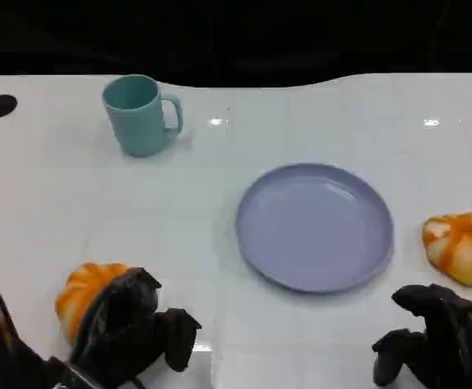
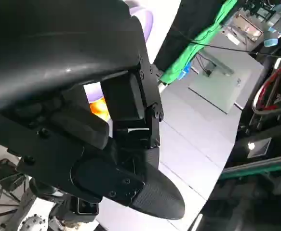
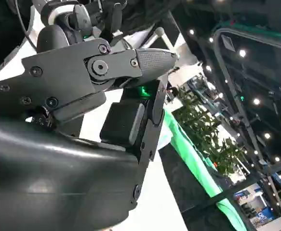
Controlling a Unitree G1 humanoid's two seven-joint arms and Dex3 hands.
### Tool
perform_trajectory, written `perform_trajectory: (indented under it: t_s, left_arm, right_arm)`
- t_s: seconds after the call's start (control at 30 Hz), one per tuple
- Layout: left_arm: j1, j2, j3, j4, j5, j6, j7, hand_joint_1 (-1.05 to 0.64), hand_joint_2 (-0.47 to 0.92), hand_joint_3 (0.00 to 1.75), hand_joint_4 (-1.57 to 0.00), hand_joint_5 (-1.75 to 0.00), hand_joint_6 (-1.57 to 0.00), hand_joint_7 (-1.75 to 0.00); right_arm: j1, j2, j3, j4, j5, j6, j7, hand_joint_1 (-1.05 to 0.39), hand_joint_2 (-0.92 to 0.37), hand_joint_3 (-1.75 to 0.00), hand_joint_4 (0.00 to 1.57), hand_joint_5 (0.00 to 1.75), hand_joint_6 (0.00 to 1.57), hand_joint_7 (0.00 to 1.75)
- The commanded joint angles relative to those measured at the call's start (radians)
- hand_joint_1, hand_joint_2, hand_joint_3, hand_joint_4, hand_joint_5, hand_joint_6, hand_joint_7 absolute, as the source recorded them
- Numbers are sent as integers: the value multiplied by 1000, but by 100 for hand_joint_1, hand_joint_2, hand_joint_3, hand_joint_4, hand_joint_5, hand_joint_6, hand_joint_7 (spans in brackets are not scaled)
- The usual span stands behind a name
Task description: Grasp the bread from the table and place it into the plate.
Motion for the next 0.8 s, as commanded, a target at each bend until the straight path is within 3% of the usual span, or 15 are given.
perform_trajectory:
  t_s: [0.03,0.73,0.8]
  left_arm:
    - [14,14,8,-2,8,-17,-7,-105,75,1,-156,-100,-157,-63]
    - [6,10,12,-2,3,-33,-8,-105,74,0,-157,-97,-157,-62]
    - [5,19,8,-13,10,-41,-14,-105,76,1,-157,-82,-157,-43]
  right_arm:
    - [6,-4,1,-7,1,-9,-2,-60,-92,-26,157,64,157,25]
    - [-7,-13,1,11,0,-15,10,-60,-92,-27,157,60,157,22]
    - [-9,-14,-1,15,2,-17,14,-60,-92,-27,157,60,157,21]
